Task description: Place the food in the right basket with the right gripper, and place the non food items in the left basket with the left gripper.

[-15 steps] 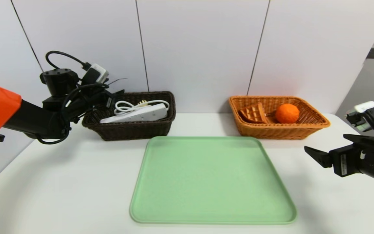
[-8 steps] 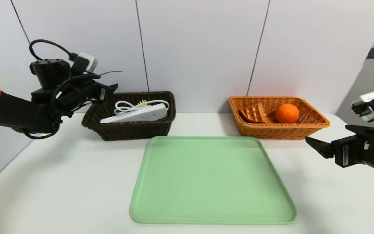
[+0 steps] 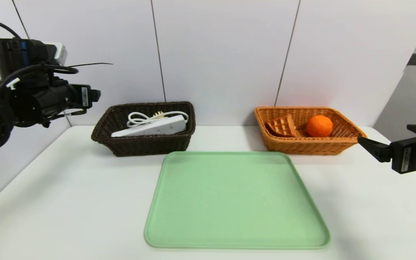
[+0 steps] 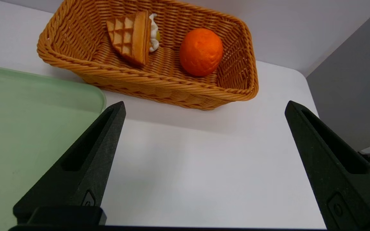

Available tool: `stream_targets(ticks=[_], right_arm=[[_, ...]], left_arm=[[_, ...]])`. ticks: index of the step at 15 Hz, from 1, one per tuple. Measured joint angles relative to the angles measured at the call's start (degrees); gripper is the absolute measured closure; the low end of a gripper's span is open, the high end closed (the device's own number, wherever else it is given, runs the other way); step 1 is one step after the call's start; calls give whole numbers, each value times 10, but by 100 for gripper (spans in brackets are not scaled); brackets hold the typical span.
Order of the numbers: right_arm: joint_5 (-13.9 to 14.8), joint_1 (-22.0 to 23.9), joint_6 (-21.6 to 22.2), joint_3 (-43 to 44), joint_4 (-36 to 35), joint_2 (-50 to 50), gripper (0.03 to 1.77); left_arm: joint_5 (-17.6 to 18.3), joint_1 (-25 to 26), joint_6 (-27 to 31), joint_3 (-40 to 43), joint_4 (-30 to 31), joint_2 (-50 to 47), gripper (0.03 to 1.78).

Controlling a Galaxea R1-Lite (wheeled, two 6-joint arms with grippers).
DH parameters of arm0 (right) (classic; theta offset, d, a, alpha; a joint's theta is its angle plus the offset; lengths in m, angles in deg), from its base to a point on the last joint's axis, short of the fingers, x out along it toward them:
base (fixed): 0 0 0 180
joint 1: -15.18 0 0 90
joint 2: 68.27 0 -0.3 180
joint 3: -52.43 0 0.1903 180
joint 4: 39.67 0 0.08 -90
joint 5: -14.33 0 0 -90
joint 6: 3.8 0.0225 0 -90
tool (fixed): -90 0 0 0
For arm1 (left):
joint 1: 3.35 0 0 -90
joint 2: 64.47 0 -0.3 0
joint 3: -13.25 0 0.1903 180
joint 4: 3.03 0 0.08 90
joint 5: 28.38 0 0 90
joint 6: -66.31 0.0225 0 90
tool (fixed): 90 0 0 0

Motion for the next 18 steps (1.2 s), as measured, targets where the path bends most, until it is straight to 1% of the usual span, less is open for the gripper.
stream_targets(ticks=[1,4,7,9,11,13,15,18], right_arm=[[-1,7,-1,-4,0,-15,9],[-3,25,0,-20,5,-59,9],[-3,39,0,-58,6,-108,9],[-6,45,0,-98,7,-149,9],[-22,56,0,-141,6,-195,9],[-38,66,0,-180,11,-245,9],[-46,72,1,-205,37,-300,9],[-72,76,1,-212,129,-392,9]], left_arm=[[-9,-1,-9,27,-3,-24,18],[-18,-11,-14,102,-4,-94,15],[-38,-27,-20,172,0,-162,14],[-46,-33,-33,231,23,-204,14],[-47,-35,-38,291,52,-251,14],[-47,-35,-42,339,64,-297,13],[-47,-35,-45,385,66,-341,12],[-47,-24,-47,450,79,-401,12]])
